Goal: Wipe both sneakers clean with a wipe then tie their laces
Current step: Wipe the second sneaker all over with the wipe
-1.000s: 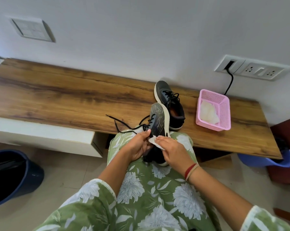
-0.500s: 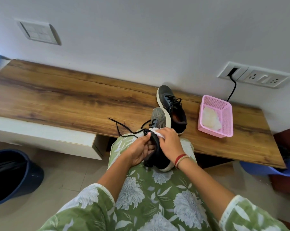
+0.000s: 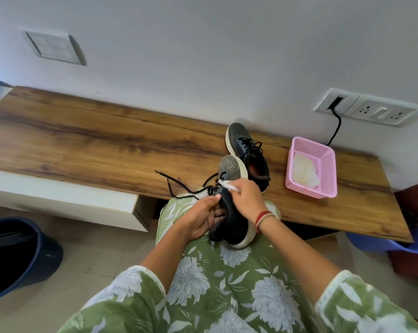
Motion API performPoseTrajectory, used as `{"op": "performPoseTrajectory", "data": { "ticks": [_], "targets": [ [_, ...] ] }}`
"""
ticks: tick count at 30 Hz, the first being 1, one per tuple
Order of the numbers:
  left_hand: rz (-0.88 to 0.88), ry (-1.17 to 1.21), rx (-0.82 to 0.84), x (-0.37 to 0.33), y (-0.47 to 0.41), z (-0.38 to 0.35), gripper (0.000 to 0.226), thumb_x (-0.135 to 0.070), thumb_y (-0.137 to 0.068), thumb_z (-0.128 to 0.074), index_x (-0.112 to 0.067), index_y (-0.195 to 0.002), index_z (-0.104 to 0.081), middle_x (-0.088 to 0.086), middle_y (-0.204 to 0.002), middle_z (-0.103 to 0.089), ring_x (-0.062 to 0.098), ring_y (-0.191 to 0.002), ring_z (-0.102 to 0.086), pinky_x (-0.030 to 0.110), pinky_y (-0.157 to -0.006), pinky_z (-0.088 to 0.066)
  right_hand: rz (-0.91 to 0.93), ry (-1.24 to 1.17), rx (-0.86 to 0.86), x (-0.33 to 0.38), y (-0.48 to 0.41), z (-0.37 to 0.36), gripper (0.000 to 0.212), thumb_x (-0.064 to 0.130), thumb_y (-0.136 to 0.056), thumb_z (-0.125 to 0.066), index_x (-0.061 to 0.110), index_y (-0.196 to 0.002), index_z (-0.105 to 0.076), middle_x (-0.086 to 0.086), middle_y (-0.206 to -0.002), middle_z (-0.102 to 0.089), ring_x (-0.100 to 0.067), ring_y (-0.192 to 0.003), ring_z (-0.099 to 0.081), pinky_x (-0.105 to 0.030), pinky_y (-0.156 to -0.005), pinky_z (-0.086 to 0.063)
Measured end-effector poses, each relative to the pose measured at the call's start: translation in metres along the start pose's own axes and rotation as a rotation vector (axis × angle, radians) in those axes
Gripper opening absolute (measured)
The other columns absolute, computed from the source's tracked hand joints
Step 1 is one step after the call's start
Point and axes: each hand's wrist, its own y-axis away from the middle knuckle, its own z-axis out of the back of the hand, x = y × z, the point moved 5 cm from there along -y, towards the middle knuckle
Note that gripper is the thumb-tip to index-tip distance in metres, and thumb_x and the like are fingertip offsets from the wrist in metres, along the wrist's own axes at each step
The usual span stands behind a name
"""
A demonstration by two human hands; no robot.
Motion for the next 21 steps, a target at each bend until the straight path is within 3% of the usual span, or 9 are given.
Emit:
{"op": "performPoseTrajectory", "data": {
  "ticks": [5,8,11,14,17,21],
  "targets": [
    [-0.011,-0.090,-0.028,0.003,0.000,0.003,0.029,-0.015,-0.104,-0.028,-0.007,-0.104,-0.057,0.009,-0.094,-0.070,0.012,-0.082,-0.069,0.021,-0.070,-0.055,0.171,0.104,0.037,0.010,0.025,-0.009,0.015,0.008,-0.087,-0.046,0.005,-0.089,-0.061,-0.009,-0.085,-0.055,-0.027,-0.085,-0.049,-0.033,-0.071,-0.035],
    [-0.019,-0.053,-0.026,0.002,0.000,0.002,0.028,-0.012,-0.104,-0.028,-0.004,-0.104,-0.055,0.014,-0.098,-0.066,0.012,-0.080,-0.069,0.022,-0.069,-0.056,0.229,-0.022,0.099,0.016,0.037,0.001,0.018,0.012,-0.086,-0.045,0.006,-0.084,-0.062,-0.007,-0.080,-0.056,-0.023,-0.077,-0.050,-0.030,-0.067,-0.033],
    [-0.015,0.008,-0.024,0.000,0.001,-0.002,0.025,-0.012,-0.103,-0.032,-0.001,-0.106,-0.054,0.016,-0.099,-0.067,0.017,-0.079,-0.071,0.024,-0.067,-0.057,0.119,-0.148,-0.030,0.007,0.016,0.023,0.017,0.003,-0.088,-0.051,0.006,-0.094,-0.067,-0.005,-0.088,-0.060,-0.017,-0.081,-0.053,-0.026,-0.071,-0.037],
    [-0.025,0.018,-0.039,0.001,0.000,-0.002,0.022,-0.012,-0.103,-0.035,-0.001,-0.107,-0.053,0.016,-0.101,-0.067,0.018,-0.080,-0.070,0.024,-0.067,-0.058,0.133,-0.006,-0.079,0.005,-0.005,0.023,0.023,0.004,-0.089,-0.049,0.007,-0.105,-0.066,-0.007,-0.099,-0.061,-0.019,-0.093,-0.052,-0.029,-0.081,-0.041],
    [-0.028,-0.001,-0.026,0.001,0.001,0.000,0.023,-0.008,-0.102,-0.033,-0.001,-0.101,-0.055,0.013,-0.089,-0.070,0.015,-0.073,-0.071,0.024,-0.068,-0.058,0.193,0.073,0.104,0.004,0.006,-0.008,0.026,0.005,-0.088,-0.047,0.006,-0.106,-0.066,-0.010,-0.103,-0.062,-0.026,-0.100,-0.053,-0.033,-0.088,-0.040],
    [-0.057,-0.035,-0.006,0.001,0.003,-0.002,0.024,-0.002,-0.102,-0.032,-0.001,-0.092,-0.054,0.003,-0.063,-0.067,0.006,-0.053,-0.063,0.018,-0.057,-0.053,0.244,-0.011,0.102,0.005,0.026,-0.007,0.026,0.010,-0.084,-0.045,0.005,-0.098,-0.066,-0.010,-0.094,-0.064,-0.025,-0.091,-0.056,-0.031,-0.080,-0.041]
  ]
}}
